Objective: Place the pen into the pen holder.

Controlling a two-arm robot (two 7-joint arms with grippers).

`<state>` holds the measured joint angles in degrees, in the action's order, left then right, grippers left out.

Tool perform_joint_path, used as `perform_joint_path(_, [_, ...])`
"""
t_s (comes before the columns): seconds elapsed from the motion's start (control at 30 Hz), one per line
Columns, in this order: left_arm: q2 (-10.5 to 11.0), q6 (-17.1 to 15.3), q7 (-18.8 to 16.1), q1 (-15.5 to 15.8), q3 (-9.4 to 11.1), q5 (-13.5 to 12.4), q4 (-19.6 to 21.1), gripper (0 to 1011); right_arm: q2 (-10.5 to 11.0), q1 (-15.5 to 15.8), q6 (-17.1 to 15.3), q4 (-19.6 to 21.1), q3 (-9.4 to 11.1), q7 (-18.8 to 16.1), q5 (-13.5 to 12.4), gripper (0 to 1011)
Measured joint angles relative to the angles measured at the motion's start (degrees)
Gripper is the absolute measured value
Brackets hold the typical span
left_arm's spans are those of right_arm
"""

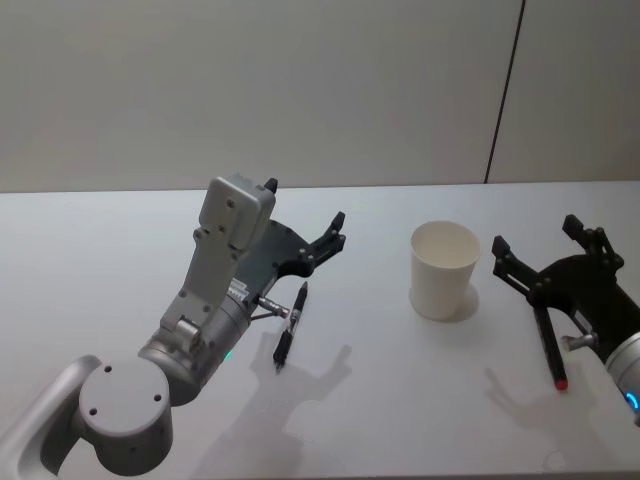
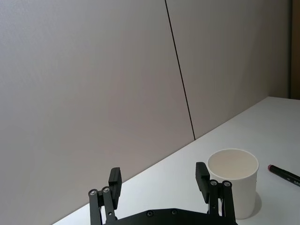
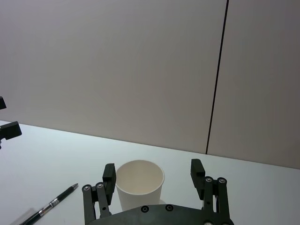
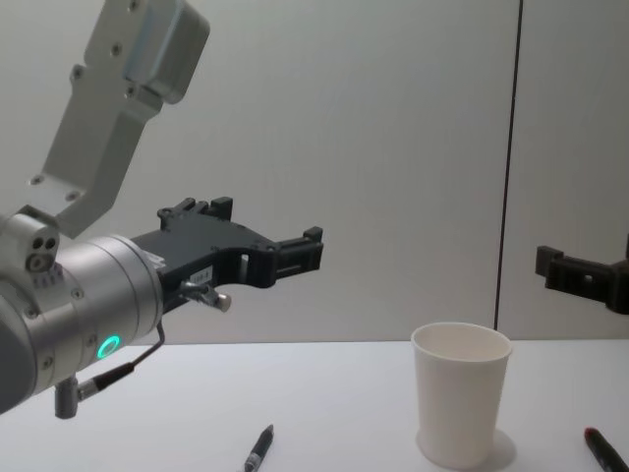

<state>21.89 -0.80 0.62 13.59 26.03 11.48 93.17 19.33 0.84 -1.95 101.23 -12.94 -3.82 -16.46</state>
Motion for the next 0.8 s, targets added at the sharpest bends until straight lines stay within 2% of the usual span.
perform_joint_path(0.8, [0.00, 0.00, 0.00, 0.00, 0.00, 0.00, 0.00, 1004, 0.00, 0.00, 0.00, 0.00, 0.00, 0.00, 0.00, 1001])
